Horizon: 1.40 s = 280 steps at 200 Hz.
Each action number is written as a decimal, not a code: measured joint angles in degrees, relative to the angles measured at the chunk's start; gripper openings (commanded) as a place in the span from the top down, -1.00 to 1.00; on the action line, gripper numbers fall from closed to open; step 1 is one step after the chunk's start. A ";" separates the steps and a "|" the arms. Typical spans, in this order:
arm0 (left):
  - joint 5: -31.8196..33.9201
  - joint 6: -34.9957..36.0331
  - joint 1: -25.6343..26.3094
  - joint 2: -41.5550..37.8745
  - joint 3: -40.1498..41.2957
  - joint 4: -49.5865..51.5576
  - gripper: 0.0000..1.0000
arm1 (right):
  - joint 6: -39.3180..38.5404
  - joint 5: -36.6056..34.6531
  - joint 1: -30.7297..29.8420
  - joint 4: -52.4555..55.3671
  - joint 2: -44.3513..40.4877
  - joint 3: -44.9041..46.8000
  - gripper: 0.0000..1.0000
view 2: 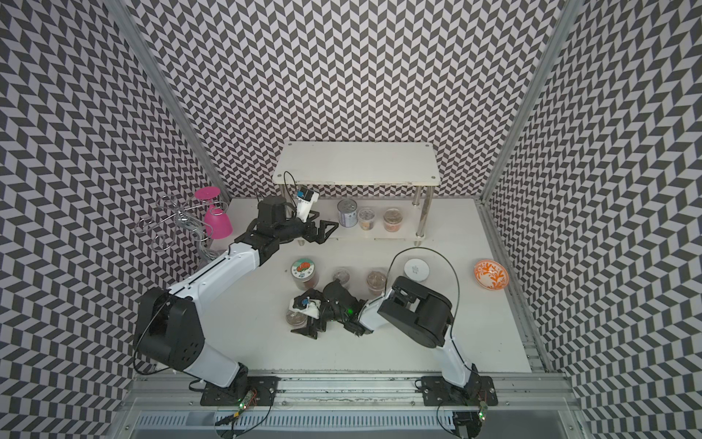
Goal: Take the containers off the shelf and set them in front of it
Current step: 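Place the container at the center of the board, then pick up a container from the shelf.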
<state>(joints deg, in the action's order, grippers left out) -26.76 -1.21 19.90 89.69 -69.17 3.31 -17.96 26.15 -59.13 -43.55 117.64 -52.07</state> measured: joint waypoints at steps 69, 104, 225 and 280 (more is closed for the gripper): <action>-0.13 -0.02 -0.07 0.00 0.00 0.00 -0.99 | -0.02 -1.25 0.00 1.09 -4.11 1.18 -0.99; -0.17 -0.20 -0.07 0.02 0.00 0.00 -0.99 | -0.57 -0.90 0.00 2.05 -8.09 5.25 -0.99; 2.32 -3.58 0.26 0.48 2.10 -2.05 -0.99 | 0.85 -3.82 2.97 7.02 -29.55 15.23 -0.99; 11.13 -6.64 4.98 4.74 3.50 -6.99 -0.99 | 5.03 -5.18 15.10 16.83 -46.86 18.08 -0.99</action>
<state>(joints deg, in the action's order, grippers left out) -15.64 -7.86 24.88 94.43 -65.67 -3.68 -12.93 20.97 -44.03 -26.72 70.78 -34.00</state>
